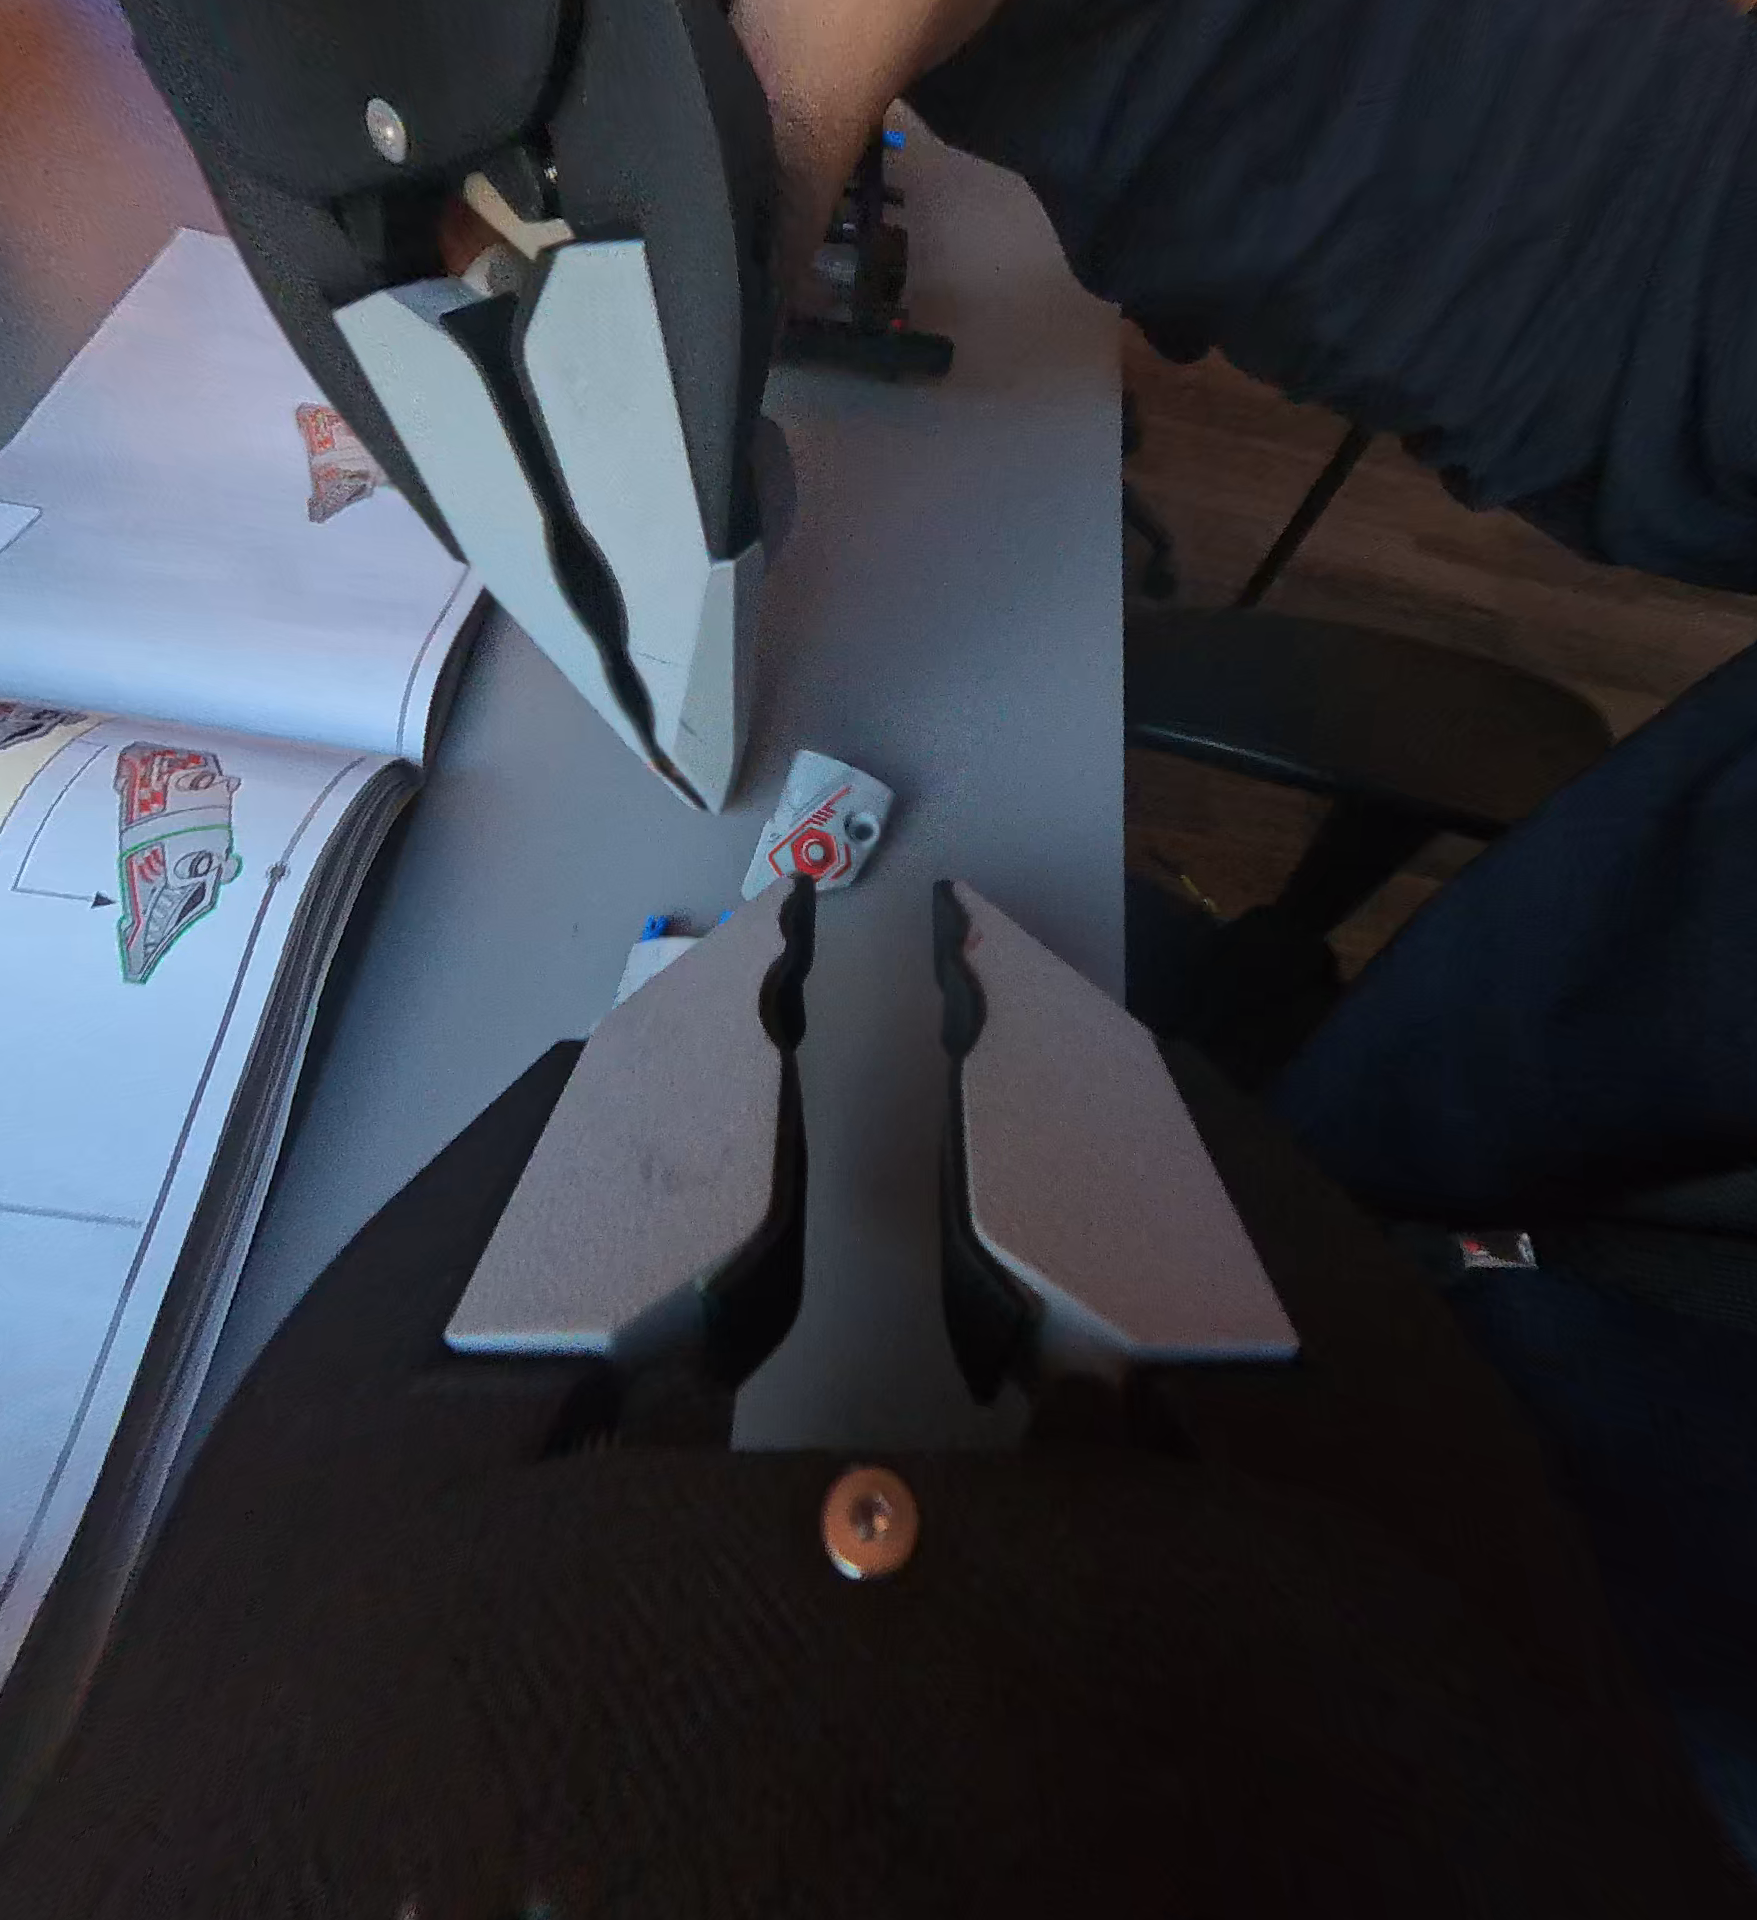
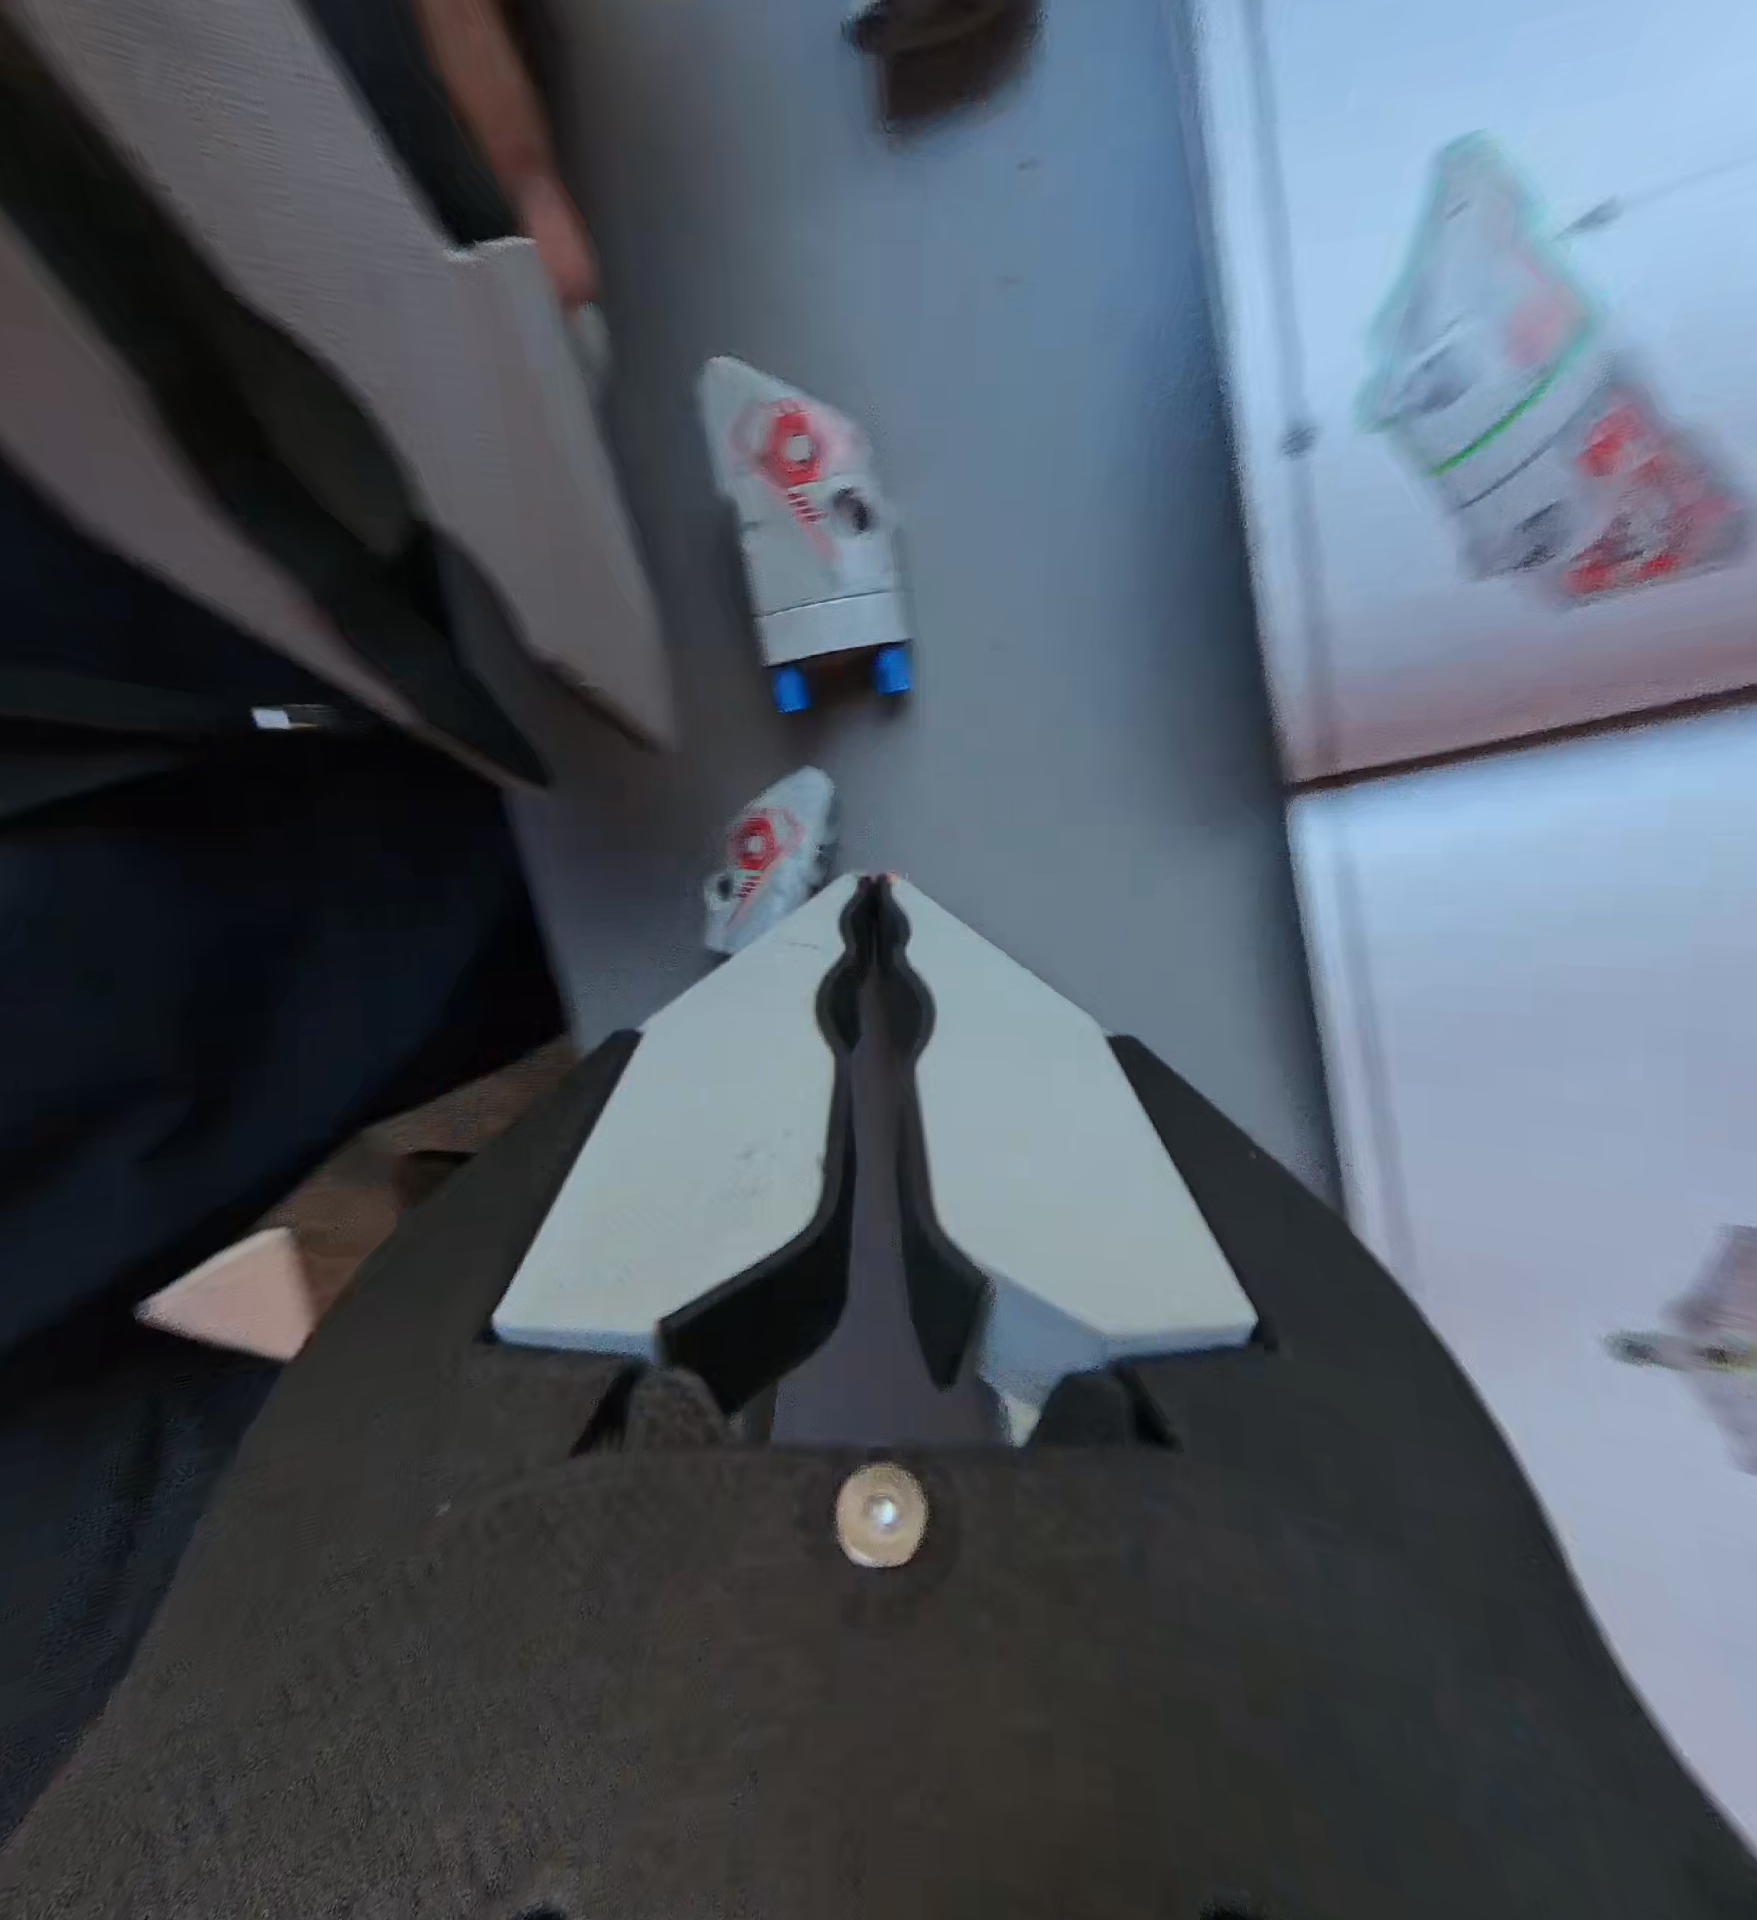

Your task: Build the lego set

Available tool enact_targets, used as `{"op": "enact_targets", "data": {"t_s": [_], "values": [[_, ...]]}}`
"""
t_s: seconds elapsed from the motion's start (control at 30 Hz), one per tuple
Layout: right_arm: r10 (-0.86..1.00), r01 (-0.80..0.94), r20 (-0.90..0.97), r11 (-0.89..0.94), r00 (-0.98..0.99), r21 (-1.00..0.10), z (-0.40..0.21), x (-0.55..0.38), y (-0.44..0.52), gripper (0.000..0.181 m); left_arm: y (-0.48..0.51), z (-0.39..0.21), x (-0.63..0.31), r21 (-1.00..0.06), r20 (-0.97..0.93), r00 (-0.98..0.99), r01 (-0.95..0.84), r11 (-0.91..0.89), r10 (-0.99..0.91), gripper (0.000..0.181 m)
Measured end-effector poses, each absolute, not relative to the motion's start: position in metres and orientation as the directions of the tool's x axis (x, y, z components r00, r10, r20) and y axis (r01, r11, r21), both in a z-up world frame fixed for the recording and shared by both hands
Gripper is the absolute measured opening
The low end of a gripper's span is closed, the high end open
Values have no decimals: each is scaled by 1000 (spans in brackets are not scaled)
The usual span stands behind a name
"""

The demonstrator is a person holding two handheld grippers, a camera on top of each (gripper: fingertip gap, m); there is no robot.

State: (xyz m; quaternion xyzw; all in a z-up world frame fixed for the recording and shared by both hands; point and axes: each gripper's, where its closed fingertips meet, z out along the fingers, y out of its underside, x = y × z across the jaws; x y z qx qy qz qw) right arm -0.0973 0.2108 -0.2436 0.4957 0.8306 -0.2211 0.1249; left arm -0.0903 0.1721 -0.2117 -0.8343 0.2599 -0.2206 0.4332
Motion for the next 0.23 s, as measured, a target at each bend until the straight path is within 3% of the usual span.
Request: {"op": "enact_targets", "data": {"t_s": [0.23], "values": [[802, 847, -330, 368, -498, -384, -231, -102, 211, 12, 160, -207, -106, -860, 91, 790, -245, -448, -607, 19]]}}
